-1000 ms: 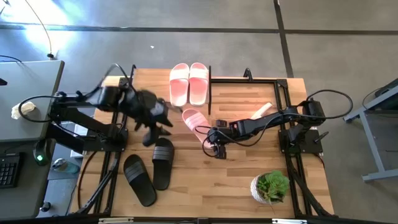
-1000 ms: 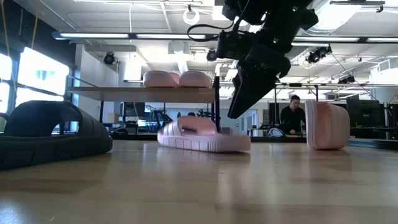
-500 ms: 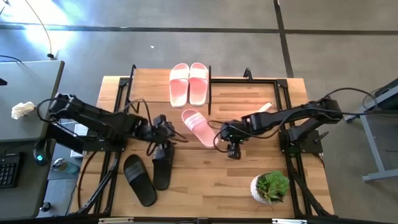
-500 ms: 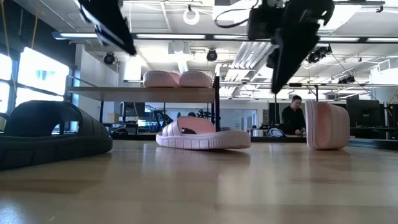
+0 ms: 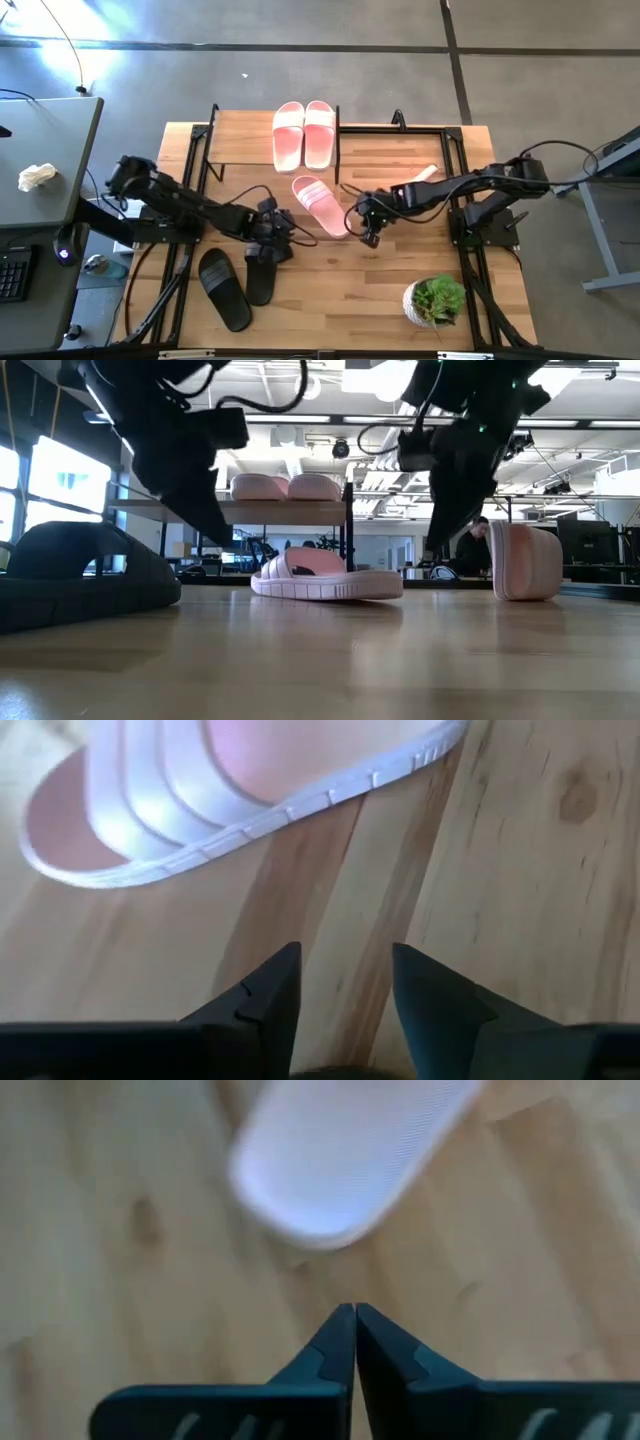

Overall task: Pick and place slides into the shelf
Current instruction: Put the pink slide under the shelf

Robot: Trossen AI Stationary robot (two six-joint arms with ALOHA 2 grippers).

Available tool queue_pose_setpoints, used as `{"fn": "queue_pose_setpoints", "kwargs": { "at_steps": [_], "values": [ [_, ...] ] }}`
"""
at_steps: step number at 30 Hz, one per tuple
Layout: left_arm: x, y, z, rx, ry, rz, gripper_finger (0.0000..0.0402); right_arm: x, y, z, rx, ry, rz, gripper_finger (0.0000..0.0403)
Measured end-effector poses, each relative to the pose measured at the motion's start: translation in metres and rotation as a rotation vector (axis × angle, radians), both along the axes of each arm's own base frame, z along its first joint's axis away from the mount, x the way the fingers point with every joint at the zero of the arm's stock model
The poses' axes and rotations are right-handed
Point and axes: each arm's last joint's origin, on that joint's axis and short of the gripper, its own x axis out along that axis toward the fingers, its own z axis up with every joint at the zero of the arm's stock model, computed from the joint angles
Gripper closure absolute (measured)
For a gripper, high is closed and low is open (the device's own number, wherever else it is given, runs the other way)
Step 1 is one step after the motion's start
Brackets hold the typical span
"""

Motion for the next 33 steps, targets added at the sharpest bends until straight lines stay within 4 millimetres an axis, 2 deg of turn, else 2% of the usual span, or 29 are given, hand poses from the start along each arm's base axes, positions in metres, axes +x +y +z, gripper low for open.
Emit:
{"fn": "queue_pose_setpoints", "kwargs": {
  "at_steps": [4, 8, 15, 19, 23, 33],
  "values": [
    [0.01, -0.002, -0.015, -0.006, -0.013, 0.007, 0.0282, -0.001, -0.012, -0.007, -0.018, -0.008, -0.035, 0.0401],
    [0.019, -0.002, -0.02, -0.002, -0.059, 0.013, 0.0299, 0.007, -0.013, -0.012, 0.012, -0.073, -0.005, 0.0402],
    [0.024, 0.02, -0.029, -0.029, -0.055, 0.075, 0.0325, 0.015, -0.012, -0.032, 0.046, -0.047, 0.008, 0.0403],
    [0.028, 0.031, -0.026, -0.064, -0.099, 0.096, 0.0341, 0.02, -0.012, -0.042, 0.051, -0.044, -0.008, 0.0403],
    [0.03, 0.038, -0.026, -0.095, -0.111, 0.098, 0.0358, 0.026, -0.011, -0.042, 0.064, -0.101, -0.007, 0.0403],
    [0.033, 0.037, -0.038, -0.114, -0.087, 0.085, 0.0399, 0.033, -0.01, -0.038, 0.088, -0.175, 0.012, 0.0403]
  ]
}}
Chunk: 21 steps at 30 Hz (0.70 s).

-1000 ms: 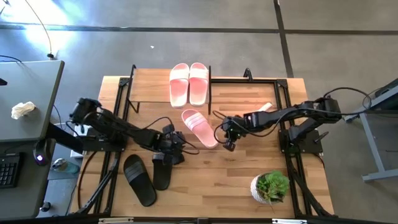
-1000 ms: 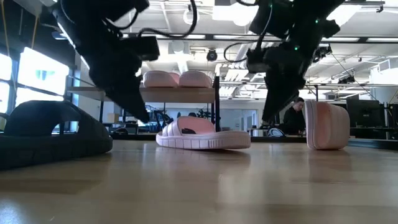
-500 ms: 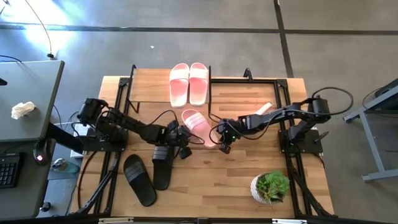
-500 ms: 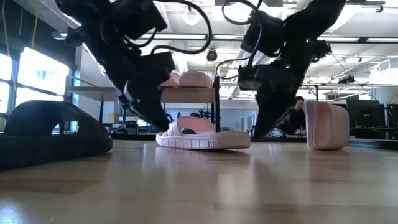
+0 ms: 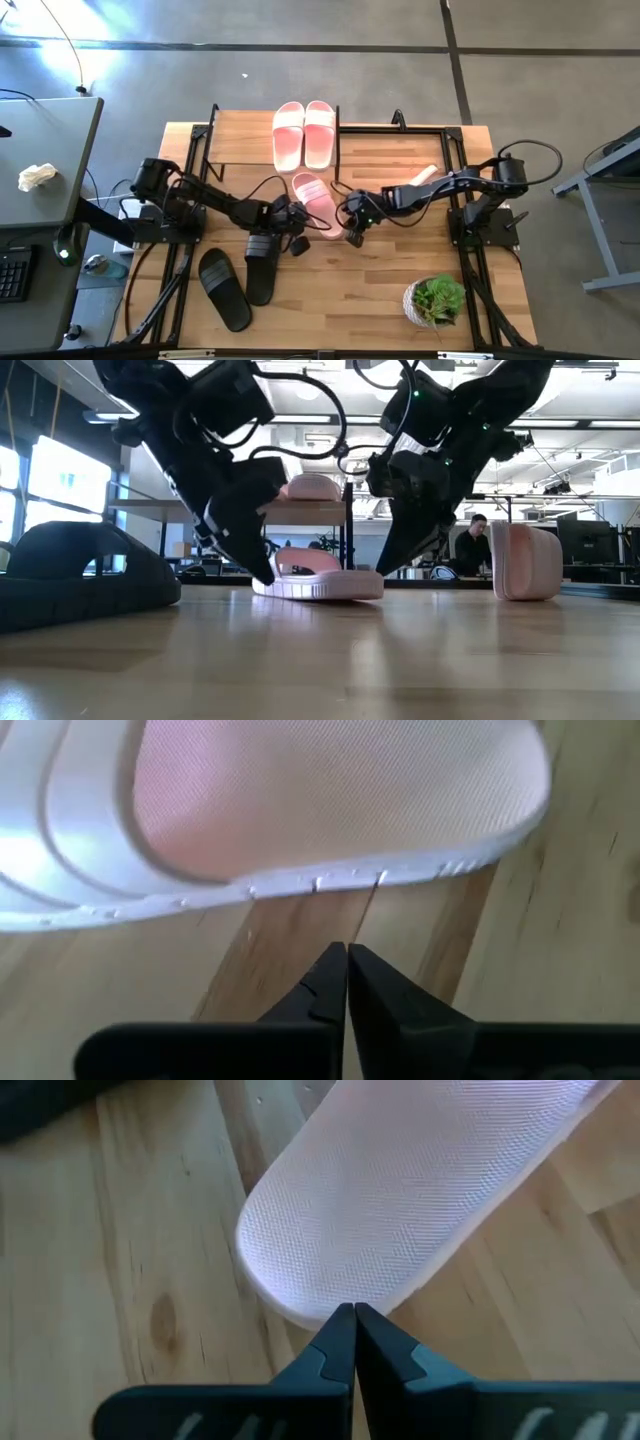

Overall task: Pick and place slides into the shelf
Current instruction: Put the pink slide under the shelf

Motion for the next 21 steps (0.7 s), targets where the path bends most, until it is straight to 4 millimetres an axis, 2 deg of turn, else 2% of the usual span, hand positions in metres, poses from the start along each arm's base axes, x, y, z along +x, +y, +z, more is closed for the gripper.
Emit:
{"fn": "queue_pose_setpoints", "kwargs": {
  "at_steps": [5, 11, 16, 21],
  "values": [
    [0.006, -0.001, -0.006, 0.0, 0.018, -0.001, 0.0397, -0.001, 0.004, -0.004, -0.021, 0.029, 0.046, 0.0403],
    [0.009, 0.0, -0.005, 0.014, 0.007, 0.009, 0.04, -0.006, -0.002, 0.001, -0.106, 0.052, 0.003, 0.0403],
    [0.01, 0.001, -0.004, 0.039, 0.003, 0.026, 0.04, -0.003, -0.004, -0.012, -0.082, 0.084, 0.014, 0.0403],
    [0.016, 0.0, -0.015, 0.025, -0.002, 0.017, 0.04, 0.009, 0.007, -0.023, -0.032, 0.01, 0.037, 0.0403]
  ]
}}
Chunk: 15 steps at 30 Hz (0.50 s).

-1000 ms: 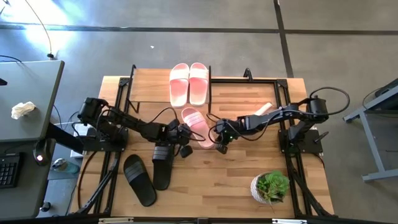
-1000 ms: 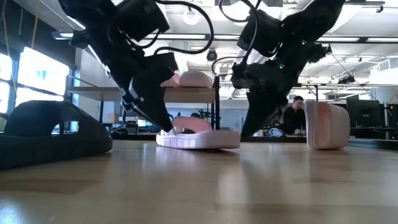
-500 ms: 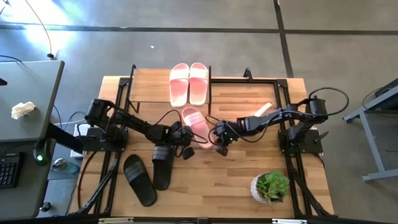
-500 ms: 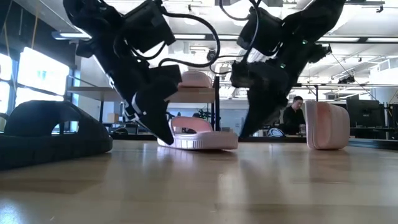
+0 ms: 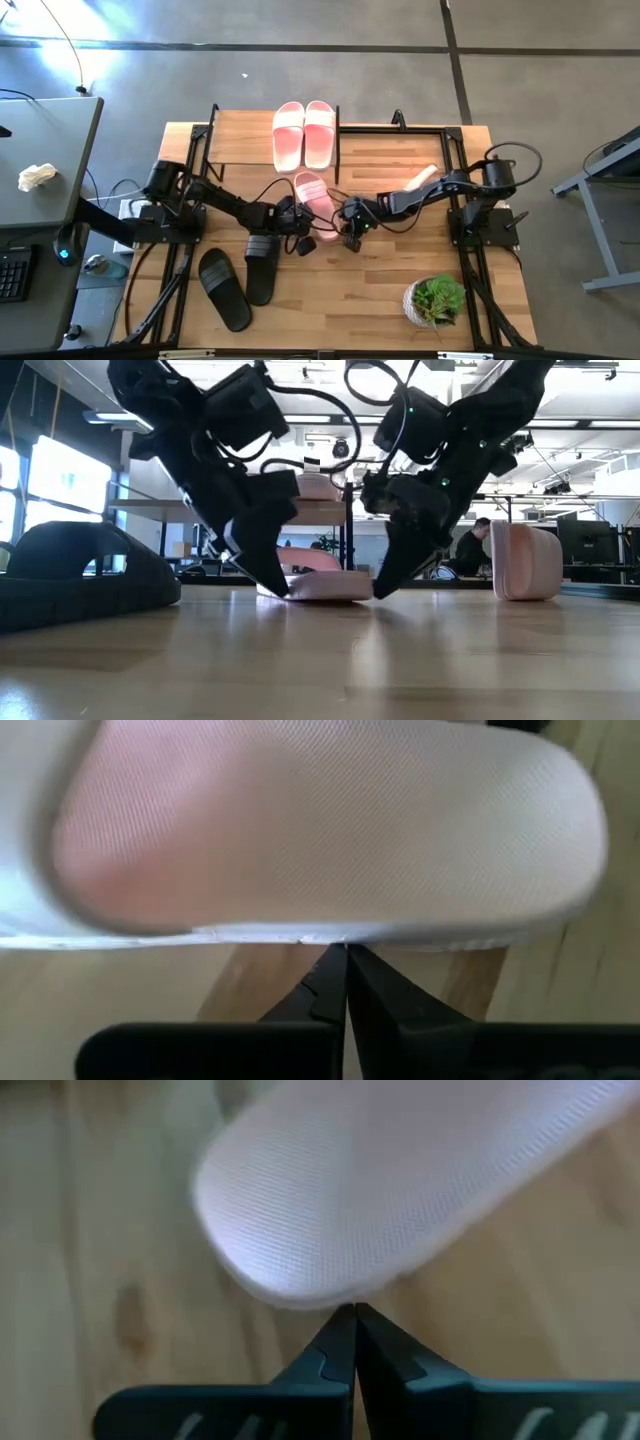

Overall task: Pick and place slides into the shelf
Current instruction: Put the pink slide under the shelf

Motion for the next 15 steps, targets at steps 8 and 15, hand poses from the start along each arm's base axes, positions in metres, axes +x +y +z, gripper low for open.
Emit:
{"fn": "queue_pose_setpoints", "kwargs": {
  "at_steps": [8, 15],
  "values": [
    [0.011, 0.003, -0.002, 0.017, 0.016, 0.002, 0.04, 0.002, 0.008, -0.002, -0.004, 0.0, -0.023, 0.0403],
    [0.01, 0.018, -0.001, -0.004, 0.031, 0.047, 0.04, 0.003, 0.007, -0.001, -0.005, -0.013, -0.037, 0.0403]
  ]
}}
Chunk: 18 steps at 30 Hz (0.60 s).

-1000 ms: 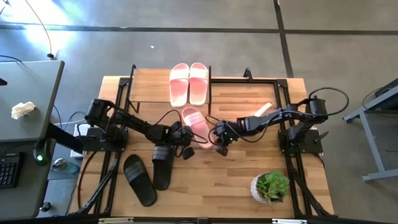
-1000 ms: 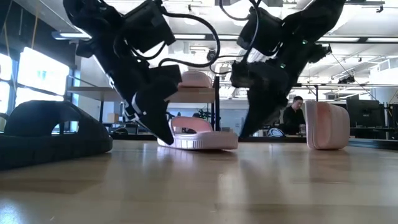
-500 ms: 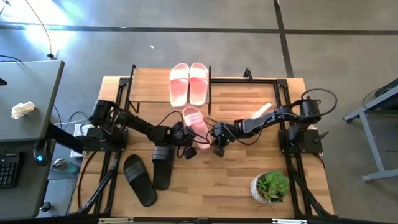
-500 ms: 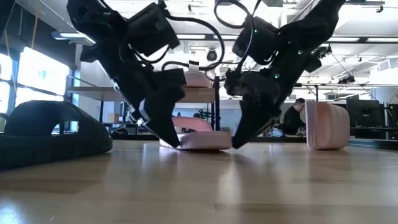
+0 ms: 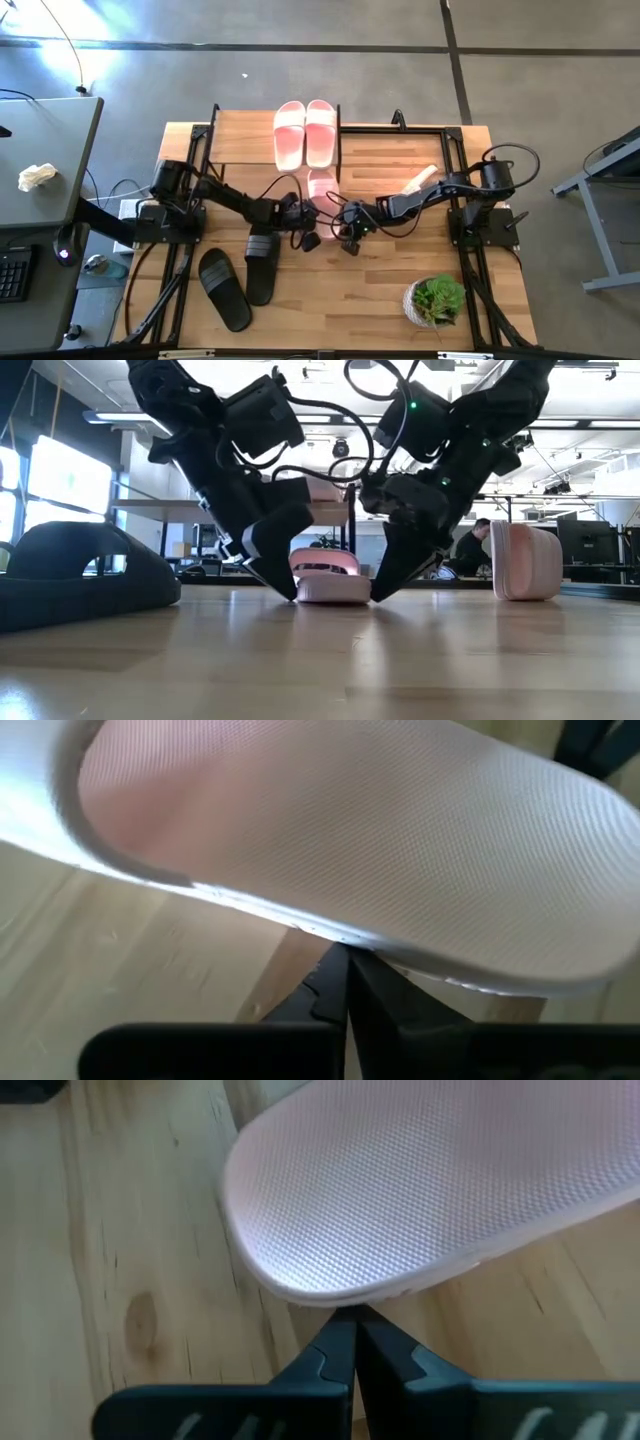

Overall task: Pick and place slides into the shelf
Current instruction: Put the pink slide under the shelf

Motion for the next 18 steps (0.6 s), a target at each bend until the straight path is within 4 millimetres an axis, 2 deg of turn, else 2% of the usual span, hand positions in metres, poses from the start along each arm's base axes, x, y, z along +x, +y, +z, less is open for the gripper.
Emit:
{"fn": "queue_pose_setpoints", "kwargs": {
  "at_steps": [9, 18],
  "values": [
    [-0.004, 0.003, 0.002, -0.035, 0.027, 0.027, 0.04, 0.002, -0.011, 0.002, 0.021, -0.016, -0.06, 0.0403],
    [-0.015, 0.003, 0.016, -0.034, 0.063, 0.058, 0.0401, 0.002, -0.023, 0.002, 0.008, -0.012, -0.077, 0.0403]
  ]
}}
